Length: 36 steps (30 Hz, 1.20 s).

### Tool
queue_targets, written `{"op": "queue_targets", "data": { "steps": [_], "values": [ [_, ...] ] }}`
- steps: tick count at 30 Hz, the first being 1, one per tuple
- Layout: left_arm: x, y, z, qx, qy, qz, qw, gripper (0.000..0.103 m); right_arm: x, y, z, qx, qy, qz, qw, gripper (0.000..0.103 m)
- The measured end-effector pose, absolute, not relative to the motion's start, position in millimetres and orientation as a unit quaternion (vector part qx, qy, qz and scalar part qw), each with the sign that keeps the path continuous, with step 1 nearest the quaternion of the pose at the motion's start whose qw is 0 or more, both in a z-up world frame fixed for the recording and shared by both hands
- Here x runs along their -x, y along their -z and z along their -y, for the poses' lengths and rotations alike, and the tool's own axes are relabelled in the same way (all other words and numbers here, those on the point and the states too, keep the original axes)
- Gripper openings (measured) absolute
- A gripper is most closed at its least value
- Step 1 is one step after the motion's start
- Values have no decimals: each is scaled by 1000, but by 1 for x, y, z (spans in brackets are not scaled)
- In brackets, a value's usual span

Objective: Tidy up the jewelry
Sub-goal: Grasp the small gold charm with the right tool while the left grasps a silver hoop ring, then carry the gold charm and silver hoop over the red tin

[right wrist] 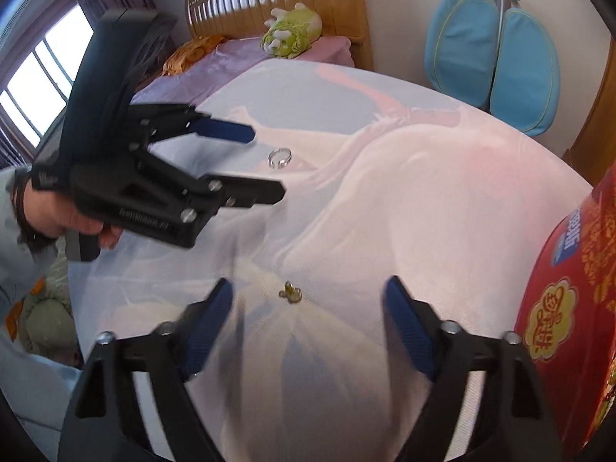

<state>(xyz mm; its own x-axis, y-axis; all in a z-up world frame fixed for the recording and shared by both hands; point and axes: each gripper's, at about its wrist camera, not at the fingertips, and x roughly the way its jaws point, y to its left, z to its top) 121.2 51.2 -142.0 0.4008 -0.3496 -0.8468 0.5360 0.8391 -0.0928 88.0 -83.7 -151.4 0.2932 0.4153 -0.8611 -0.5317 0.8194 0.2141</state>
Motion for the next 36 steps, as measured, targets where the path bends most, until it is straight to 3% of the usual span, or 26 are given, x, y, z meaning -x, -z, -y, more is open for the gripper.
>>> {"op": "queue_targets", "data": {
  "steps": [3,5,7,8,9,11,12,22,36],
  "values": [
    [-125,146,-48,-102,276,-469,833,82,-86,152,80,69,-298,-501,809,70],
    [-125,147,-45,-113,284,-462,833,82,-83,154,76,76,-305,-495,810,63],
    [-123,148,-43,-128,290,-453,833,81,-76,155,72,104,-301,-482,816,38],
    [-121,148,-41,-137,294,-444,835,71,-73,155,71,114,-302,-477,818,20],
    [-118,147,-41,-148,293,-434,839,62,-71,156,70,109,-316,-478,812,8],
    [-119,145,-45,-137,292,-432,842,26,-66,156,72,108,-320,-477,812,9],
    [-122,144,-48,-123,293,-437,842,20,-66,155,74,105,-320,-478,811,9],
    [-103,121,-51,-101,286,-433,849,19,-70,125,89,59,-305,-457,833,9],
    [-72,29,25,-96,335,-368,862,19,-34,29,205,-13,-202,-365,909,9]
  ]
}}
